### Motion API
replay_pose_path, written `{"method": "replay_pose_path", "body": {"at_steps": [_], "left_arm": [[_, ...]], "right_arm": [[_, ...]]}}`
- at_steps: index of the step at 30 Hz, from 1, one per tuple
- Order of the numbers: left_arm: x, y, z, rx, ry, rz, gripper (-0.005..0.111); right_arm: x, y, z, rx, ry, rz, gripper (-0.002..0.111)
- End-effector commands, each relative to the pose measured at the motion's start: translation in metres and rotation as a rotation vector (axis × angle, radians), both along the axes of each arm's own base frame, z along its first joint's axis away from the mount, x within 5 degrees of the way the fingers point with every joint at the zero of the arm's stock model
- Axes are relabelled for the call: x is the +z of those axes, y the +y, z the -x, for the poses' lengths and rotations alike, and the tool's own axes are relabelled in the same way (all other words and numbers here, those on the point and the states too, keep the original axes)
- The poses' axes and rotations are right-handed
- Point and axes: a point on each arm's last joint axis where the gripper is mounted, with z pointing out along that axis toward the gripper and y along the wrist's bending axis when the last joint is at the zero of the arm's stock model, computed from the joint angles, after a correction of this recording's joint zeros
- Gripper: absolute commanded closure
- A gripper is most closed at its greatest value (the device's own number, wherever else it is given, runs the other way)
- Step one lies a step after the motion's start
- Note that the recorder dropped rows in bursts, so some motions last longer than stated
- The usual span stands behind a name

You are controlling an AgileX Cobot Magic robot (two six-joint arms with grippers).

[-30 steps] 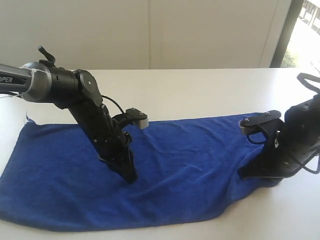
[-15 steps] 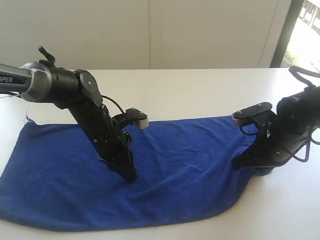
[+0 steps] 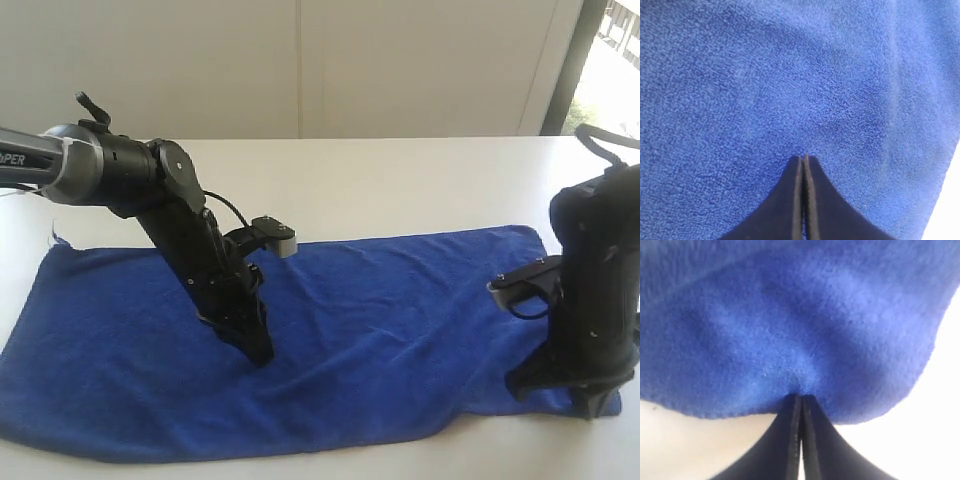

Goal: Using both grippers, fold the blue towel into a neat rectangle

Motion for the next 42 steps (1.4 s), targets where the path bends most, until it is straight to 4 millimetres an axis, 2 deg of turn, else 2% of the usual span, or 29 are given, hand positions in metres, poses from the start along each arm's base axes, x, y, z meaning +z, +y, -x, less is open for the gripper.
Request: {"method": "replay_pose_path", "body": {"at_steps": [1, 7, 10, 23, 25, 28, 35, 42], "left_arm": [[-0.021, 0.003, 0.000, -0.019, 0.000, -0.057, 0.107], [-0.021, 0.003, 0.000, -0.019, 0.002, -0.058, 0.107], [-0.021, 0.003, 0.000, -0.019, 0.002, -0.058, 0.107], [-0.020, 0.001, -0.001, -0.003, -0.009, -0.045, 0.107], [-0.015, 0.000, -0.004, 0.008, -0.028, -0.030, 0.107], [-0.001, -0.002, -0.008, 0.022, -0.066, 0.001, 0.107], [0.046, -0.003, -0.013, 0.042, -0.222, 0.066, 0.104], [0.090, 0.011, -0.011, 0.055, -0.338, 0.094, 0.072]], "right_arm": [[-0.007, -0.002, 0.013, 0.000, 0.104, 0.010, 0.108], [0.019, -0.005, 0.011, 0.034, -0.025, 0.037, 0.108], [0.026, -0.009, 0.010, 0.026, -0.068, 0.082, 0.108], [0.006, -0.011, 0.004, 0.037, -0.041, 0.109, 0.108], [0.005, -0.011, 0.004, 0.039, -0.040, 0.110, 0.108], [0.001, -0.011, 0.004, 0.041, -0.028, 0.110, 0.108], [-0.008, -0.012, 0.008, 0.035, 0.049, 0.125, 0.108], [-0.004, -0.015, 0.016, 0.022, 0.143, 0.162, 0.108]]}}
